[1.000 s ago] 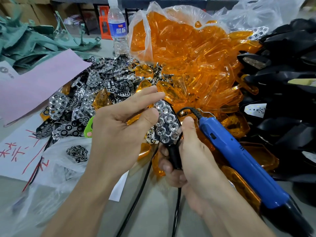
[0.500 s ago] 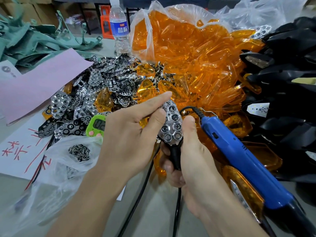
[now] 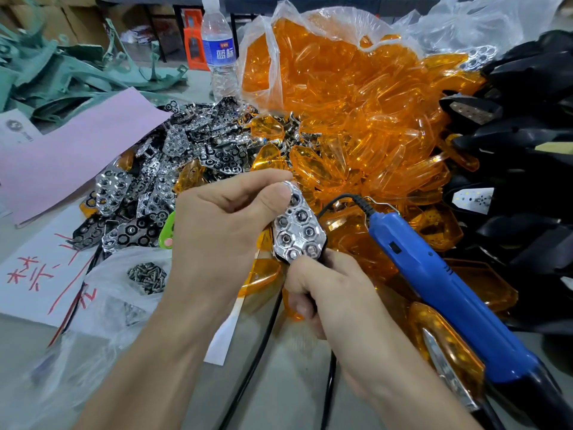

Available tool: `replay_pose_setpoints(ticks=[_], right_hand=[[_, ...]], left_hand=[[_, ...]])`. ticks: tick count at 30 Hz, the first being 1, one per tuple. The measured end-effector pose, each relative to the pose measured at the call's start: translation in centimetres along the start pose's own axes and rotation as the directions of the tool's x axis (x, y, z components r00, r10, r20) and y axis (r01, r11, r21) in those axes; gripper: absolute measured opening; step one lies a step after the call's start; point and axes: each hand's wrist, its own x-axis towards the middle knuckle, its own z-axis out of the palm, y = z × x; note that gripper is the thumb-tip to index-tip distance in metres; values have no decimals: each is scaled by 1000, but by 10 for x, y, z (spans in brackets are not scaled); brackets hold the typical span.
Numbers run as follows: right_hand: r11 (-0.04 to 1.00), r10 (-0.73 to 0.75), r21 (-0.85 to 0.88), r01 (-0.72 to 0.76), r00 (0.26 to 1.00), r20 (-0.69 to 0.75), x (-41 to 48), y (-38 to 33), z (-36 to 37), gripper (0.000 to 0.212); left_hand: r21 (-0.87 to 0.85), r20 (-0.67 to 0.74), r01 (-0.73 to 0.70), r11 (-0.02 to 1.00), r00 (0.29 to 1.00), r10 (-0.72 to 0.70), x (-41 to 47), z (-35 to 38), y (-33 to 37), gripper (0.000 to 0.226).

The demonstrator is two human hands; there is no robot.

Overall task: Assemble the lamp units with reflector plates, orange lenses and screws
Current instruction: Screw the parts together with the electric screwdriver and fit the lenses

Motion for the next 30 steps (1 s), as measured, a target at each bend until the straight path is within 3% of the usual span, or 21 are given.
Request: replay_pose_setpoints(ticks=[3, 6, 8, 11, 14, 17, 20, 24, 30], right_hand=[[999, -14, -32, 15, 1000, 17, -2, 2, 4, 35], [1000, 17, -3, -17, 1000, 23, -1, 4, 11, 38], [996, 49, 67, -52, 998, 48, -3, 5, 14, 35], [979, 66, 186, -87, 991, 117, -5, 5, 17, 23], [953, 23, 289, -91, 972, 232, -4, 2, 19, 19], [925, -50, 368, -92, 933, 357, -2, 5, 17, 37], [940, -75, 333, -71, 911, 407, 1, 9, 14, 49], [986, -24, 159, -49, 903, 429, 2, 5, 9, 67], [991, 67, 79, -110, 904, 422, -3, -4, 5, 39]], left_hand=[[-220, 160, 255, 942, 962, -223, 3, 1, -1, 14], [-306, 286, 361, 881, 917, -277, -2, 9, -5, 36], [-241, 280, 331, 912, 924, -262, 5, 17, -4, 36], [53, 320, 251, 967, 913, -254, 7, 14, -4, 37], [-145, 214, 129, 981, 972, -96, 0, 14, -2, 31], [-214, 176, 95, 972, 983, -58, 2, 7, -4, 30], [-197, 177, 77, 977, 983, -42, 7, 5, -4, 31], [-138, 200, 20, 990, 980, 8, 9, -1, -6, 35], [-265, 211, 84, 961, 977, -27, 10, 1, -8, 32]])
